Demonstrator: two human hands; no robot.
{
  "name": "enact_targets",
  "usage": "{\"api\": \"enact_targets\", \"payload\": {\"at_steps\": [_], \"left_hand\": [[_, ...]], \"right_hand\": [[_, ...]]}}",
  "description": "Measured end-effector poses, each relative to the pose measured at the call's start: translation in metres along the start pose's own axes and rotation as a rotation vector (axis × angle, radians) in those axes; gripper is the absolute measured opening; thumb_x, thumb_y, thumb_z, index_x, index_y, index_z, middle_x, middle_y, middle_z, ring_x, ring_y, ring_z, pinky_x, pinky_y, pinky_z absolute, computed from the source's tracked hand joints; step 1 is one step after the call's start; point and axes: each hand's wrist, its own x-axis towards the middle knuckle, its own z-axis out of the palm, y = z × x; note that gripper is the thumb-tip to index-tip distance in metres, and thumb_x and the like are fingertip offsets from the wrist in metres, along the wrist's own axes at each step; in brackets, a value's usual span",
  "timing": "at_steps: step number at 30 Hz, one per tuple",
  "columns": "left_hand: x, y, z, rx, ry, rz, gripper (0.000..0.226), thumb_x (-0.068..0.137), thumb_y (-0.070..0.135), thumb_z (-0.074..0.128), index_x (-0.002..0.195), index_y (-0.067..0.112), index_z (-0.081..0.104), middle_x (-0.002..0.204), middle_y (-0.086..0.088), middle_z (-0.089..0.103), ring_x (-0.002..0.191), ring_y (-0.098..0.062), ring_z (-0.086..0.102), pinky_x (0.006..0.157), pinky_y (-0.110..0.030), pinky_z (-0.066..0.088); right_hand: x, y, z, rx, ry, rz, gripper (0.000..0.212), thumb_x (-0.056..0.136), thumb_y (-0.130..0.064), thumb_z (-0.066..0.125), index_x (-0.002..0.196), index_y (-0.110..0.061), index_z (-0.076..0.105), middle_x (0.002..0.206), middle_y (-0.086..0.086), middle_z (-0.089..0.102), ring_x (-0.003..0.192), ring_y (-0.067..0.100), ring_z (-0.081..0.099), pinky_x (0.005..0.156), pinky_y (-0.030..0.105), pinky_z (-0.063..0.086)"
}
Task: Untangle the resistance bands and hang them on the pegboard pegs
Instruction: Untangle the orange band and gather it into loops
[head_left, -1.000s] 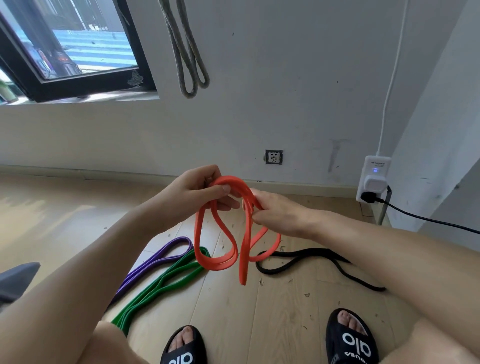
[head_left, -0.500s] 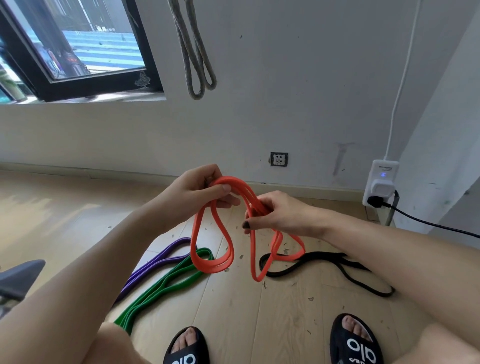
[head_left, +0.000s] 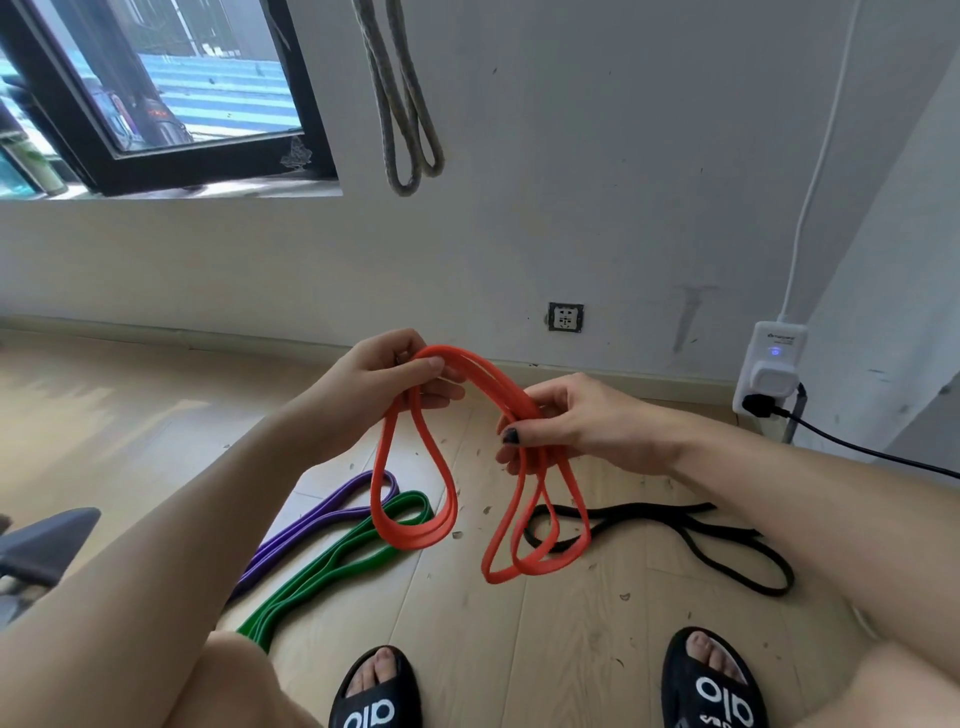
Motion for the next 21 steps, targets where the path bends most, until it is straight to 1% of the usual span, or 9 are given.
{"api": "enact_targets", "payload": {"at_steps": [4,8,11,13,15,17,21], "left_hand": [[0.001,-0.002,-0.004,-0.031,0.018,-0.012,0.016,0.101,0.01,0.055,0.108,-0.003,0.06,0.105,-0.016,0.076,0.104,-0.03,0.074,0.091,-0.035,0.06],[0.002,0.0,-0.005,-0.046,0.036,-0.011,0.014,0.101,0.011,0.056,0.107,-0.001,0.06,0.106,-0.016,0.076,0.101,-0.028,0.075,0.088,-0.033,0.061],[0.002,0.0,0.0,0.041,0.044,-0.004,0.017,0.102,0.013,0.056,0.111,-0.001,0.059,0.108,-0.013,0.076,0.087,-0.023,0.073,0.083,-0.033,0.059],[0.001,0.003,0.003,0.149,0.049,0.026,0.018,0.103,0.013,0.055,0.119,0.006,0.056,0.102,-0.01,0.077,0.077,-0.021,0.066,0.078,-0.033,0.056],[0.001,0.007,0.004,0.177,0.027,0.043,0.025,0.103,0.009,0.054,0.127,0.017,0.055,0.094,-0.01,0.076,0.074,-0.021,0.061,0.076,-0.032,0.055],[-0.001,0.012,0.003,0.206,-0.024,0.044,0.026,0.103,0.006,0.051,0.123,0.017,0.063,0.088,-0.008,0.072,0.075,-0.021,0.059,0.074,-0.032,0.053],[-0.001,0.016,0.0,0.299,-0.08,0.015,0.022,0.1,0.005,0.053,0.104,0.013,0.073,0.076,-0.004,0.061,0.071,-0.02,0.051,0.067,-0.03,0.043]], "right_hand": [[-0.006,-0.004,0.0,0.005,-0.013,0.015,0.026,0.092,-0.009,0.074,0.116,-0.006,0.066,0.107,0.015,0.077,0.1,0.028,0.076,0.09,0.044,0.061],[-0.009,-0.005,-0.002,0.031,-0.005,0.025,0.028,0.09,-0.004,0.075,0.115,-0.003,0.064,0.107,0.02,0.076,0.099,0.035,0.075,0.094,0.049,0.059],[-0.01,-0.004,-0.002,0.02,0.016,0.02,0.028,0.089,-0.006,0.076,0.115,-0.003,0.064,0.106,0.019,0.077,0.099,0.033,0.076,0.095,0.05,0.059],[-0.01,-0.004,-0.003,0.008,0.019,0.023,0.028,0.09,-0.007,0.076,0.115,-0.003,0.065,0.105,0.017,0.077,0.099,0.031,0.076,0.095,0.05,0.059],[-0.011,-0.003,-0.004,-0.031,0.02,0.021,0.027,0.09,-0.008,0.076,0.115,-0.004,0.066,0.105,0.015,0.078,0.099,0.029,0.076,0.095,0.049,0.059],[-0.011,-0.002,-0.006,-0.079,0.029,0.015,0.024,0.091,-0.009,0.075,0.114,-0.006,0.067,0.105,0.012,0.078,0.099,0.026,0.076,0.096,0.048,0.058],[-0.013,0.002,-0.01,-0.144,0.025,0.015,0.018,0.095,-0.015,0.072,0.112,-0.01,0.071,0.106,0.006,0.078,0.1,0.02,0.075,0.097,0.046,0.058]]}}
